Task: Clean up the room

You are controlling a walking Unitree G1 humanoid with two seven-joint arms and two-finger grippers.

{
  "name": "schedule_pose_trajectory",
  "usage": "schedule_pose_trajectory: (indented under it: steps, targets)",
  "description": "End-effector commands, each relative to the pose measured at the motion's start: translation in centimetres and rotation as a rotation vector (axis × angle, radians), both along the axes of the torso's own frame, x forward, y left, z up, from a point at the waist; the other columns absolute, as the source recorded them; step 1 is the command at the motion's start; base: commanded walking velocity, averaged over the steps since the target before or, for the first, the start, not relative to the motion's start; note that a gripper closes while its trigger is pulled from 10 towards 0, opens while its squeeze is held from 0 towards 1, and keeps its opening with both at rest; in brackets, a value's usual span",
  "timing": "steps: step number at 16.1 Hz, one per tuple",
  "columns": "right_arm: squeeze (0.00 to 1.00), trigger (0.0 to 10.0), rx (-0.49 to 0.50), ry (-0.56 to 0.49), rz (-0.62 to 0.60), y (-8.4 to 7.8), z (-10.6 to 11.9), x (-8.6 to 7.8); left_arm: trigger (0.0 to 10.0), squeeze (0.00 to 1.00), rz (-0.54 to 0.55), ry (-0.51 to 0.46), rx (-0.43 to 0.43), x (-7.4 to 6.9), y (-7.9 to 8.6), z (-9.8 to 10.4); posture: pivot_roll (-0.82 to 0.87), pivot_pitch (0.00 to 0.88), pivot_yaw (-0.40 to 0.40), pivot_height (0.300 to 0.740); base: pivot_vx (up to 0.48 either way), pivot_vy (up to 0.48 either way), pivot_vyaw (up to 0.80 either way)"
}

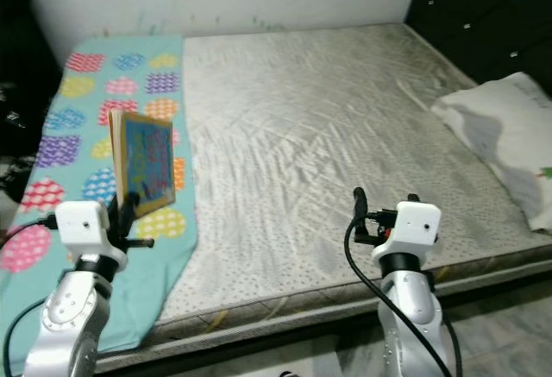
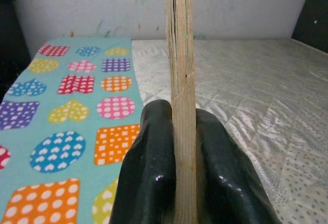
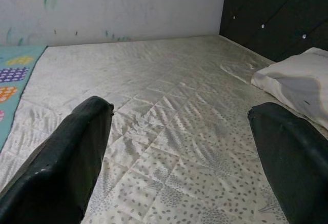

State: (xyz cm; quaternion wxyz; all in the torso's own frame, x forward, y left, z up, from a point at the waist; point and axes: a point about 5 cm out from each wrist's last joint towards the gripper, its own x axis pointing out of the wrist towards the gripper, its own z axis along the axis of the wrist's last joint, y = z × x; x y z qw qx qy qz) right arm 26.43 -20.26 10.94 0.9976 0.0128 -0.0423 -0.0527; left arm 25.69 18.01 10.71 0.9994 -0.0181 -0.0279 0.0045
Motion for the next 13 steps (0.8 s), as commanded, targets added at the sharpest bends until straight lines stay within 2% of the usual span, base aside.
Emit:
schedule_pose_trajectory:
  steps: [1,4,6,9,10,11,13]
  targets:
    - [0.0,10.0,0.002,-0.006,0.01,0.1,0.0,0.1,10.0,0.0,-0.002,-0.02,0.013,0.2,0.0,0.5,-0.05,0.094,0.034,0.74,0.0,0.0,0.0]
    - [0.0,10.0,-0.015,-0.017,0.042,0.7,0.1,0.4,10.0,0.0,-0.017,-0.027,0.022,0.4,-0.3,0.7,-0.05,0.087,0.034,0.74,0.0,0.0,0.0]
    - [0.0,10.0,-0.041,-0.042,0.115,1.8,0.5,1.0,10.0,0.0,-0.027,-0.032,0.023,0.6,-0.4,0.8,-0.05,0.081,0.032,0.74,0.0,0.0,0.0]
    - [0.0,10.0,-0.038,-0.064,0.128,1.8,1.1,1.9,10.0,0.0,-0.041,-0.045,0.022,0.7,-0.6,1.2,-0.05,0.079,0.033,0.74,0.0,0.0,0.0]
    - [0.0,10.0,-0.062,-0.085,0.181,2.3,1.6,2.4,10.0,0.0,-0.074,-0.054,0.038,0.8,-0.9,1.6,-0.05,0.084,0.038,0.74,0.0,0.0,0.0]
    - [0.0,10.0,-0.093,-0.12,0.247,3.2,2.7,3.9,10.0,0.0,-0.124,-0.081,0.107,1.1,-1.2,2.2,-0.05,0.083,0.041,0.74,0.0,0.0,0.0]
    - [0.0,10.0,-0.117,-0.162,0.312,4.1,4.2,5.9,10.0,0.0,-0.156,-0.091,0.15,1.9,-0.7,2.6,-0.04,0.08,0.045,0.74,0.0,0.0,0.0]
